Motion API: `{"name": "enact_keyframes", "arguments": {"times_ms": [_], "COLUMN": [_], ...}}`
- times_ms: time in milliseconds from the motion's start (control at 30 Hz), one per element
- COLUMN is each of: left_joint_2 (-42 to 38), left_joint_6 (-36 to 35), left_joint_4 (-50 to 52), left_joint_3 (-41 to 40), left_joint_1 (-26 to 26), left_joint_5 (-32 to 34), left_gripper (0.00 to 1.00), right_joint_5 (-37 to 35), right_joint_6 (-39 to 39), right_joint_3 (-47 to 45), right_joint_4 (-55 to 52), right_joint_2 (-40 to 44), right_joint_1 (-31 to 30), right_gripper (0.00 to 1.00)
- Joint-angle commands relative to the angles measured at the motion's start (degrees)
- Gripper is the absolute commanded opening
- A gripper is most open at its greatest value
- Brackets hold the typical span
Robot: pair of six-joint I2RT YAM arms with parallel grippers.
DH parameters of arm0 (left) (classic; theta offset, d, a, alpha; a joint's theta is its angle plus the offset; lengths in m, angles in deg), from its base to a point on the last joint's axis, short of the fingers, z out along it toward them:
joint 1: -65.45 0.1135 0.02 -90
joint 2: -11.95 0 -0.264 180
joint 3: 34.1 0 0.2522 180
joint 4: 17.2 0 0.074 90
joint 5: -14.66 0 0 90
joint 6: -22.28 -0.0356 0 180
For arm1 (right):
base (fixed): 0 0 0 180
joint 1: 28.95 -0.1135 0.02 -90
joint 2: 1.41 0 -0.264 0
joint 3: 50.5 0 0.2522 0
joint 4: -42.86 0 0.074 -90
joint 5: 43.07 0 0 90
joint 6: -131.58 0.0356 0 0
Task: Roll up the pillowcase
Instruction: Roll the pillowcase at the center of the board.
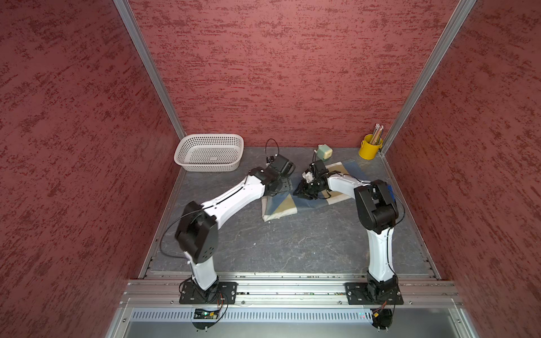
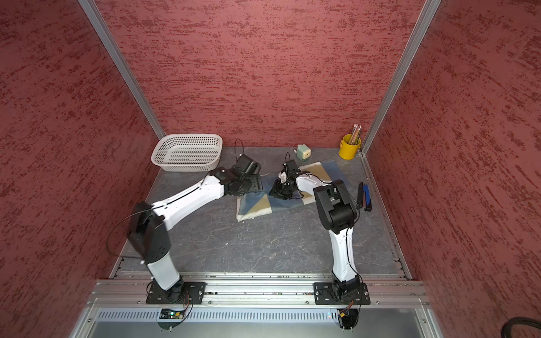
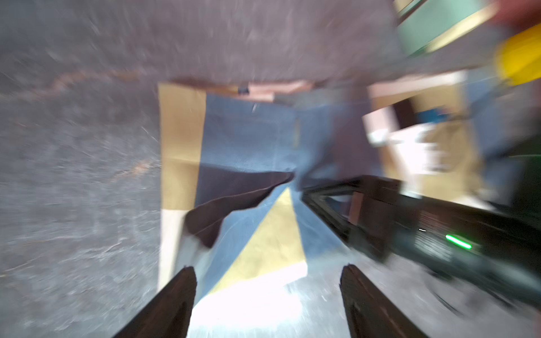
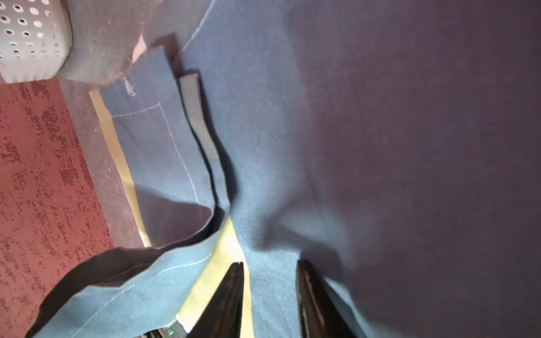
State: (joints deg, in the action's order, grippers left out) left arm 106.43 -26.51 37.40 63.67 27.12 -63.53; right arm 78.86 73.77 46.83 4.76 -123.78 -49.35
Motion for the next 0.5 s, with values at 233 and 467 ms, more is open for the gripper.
{"name": "enact_keyframes", "arguments": {"times_ms": [233, 467], "left_joint_2": [-15.1, -7.6], "left_joint_6": [-6.0, -6.3], "left_joint_4": [-20.0, -32.6], "left_joint_3": [-28.2, -31.4], "left_joint_1": [6.9, 2.1], "left_joint_5": [-15.9, -17.9], "left_gripper": [0.84, 0.67], "right_joint_5": [2.9, 2.3], "right_joint_6": [1.3, 5.1], "right_joint_3": [-1.6, -3.1], "right_joint_4": [0.1, 0.6], "right_joint_2": [4.2, 7.9], "right_joint_1": [0.5, 1.6], "right_gripper": [0.41, 0.44]}}
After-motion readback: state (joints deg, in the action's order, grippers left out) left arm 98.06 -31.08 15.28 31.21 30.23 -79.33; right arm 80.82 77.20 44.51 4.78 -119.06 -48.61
